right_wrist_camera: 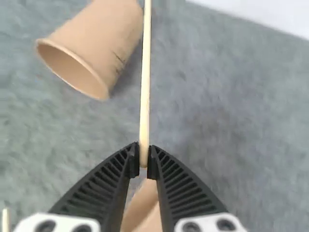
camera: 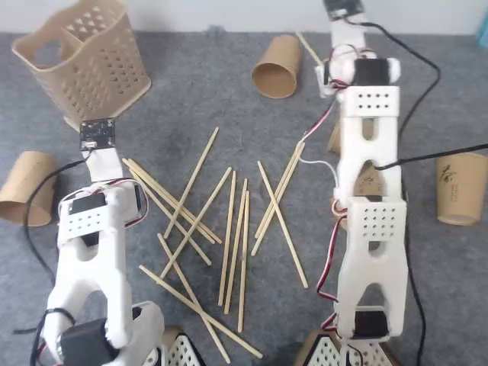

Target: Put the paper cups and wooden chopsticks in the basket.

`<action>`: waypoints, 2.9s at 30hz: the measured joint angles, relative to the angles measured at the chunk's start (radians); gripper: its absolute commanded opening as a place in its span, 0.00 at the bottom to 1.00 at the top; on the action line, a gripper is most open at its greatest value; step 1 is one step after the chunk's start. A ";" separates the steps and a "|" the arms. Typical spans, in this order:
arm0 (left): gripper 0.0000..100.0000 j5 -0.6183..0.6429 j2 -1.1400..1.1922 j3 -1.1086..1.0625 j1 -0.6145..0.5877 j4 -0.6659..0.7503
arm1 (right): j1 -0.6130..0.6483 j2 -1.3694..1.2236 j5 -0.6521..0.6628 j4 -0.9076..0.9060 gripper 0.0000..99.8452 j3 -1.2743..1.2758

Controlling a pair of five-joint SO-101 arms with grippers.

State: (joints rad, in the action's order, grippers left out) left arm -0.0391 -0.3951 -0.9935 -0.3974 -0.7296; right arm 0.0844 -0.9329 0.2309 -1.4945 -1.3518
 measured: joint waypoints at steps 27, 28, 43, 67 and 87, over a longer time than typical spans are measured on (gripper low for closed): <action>0.01 -0.003 0.000 0.000 0.000 0.000 | -0.066 -0.206 0.025 0.008 0.01 -0.284; 0.01 -0.003 0.000 0.000 0.000 0.000 | -0.066 -0.206 0.025 0.014 0.01 -0.284; 0.01 -0.003 0.000 0.000 0.000 0.000 | -0.005 -0.195 0.118 -0.098 0.01 -0.284; 0.01 -0.003 0.000 0.000 0.000 0.000 | 0.098 0.086 -0.012 -0.262 0.01 -0.284; 0.01 -0.003 0.000 0.000 0.000 0.000 | 0.129 0.000 -0.064 -0.181 0.01 -0.284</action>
State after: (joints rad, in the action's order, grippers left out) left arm -0.0422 -0.3951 -0.9935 -0.3974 -0.7296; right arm 0.2133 -0.9329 0.1665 -1.6755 -1.6356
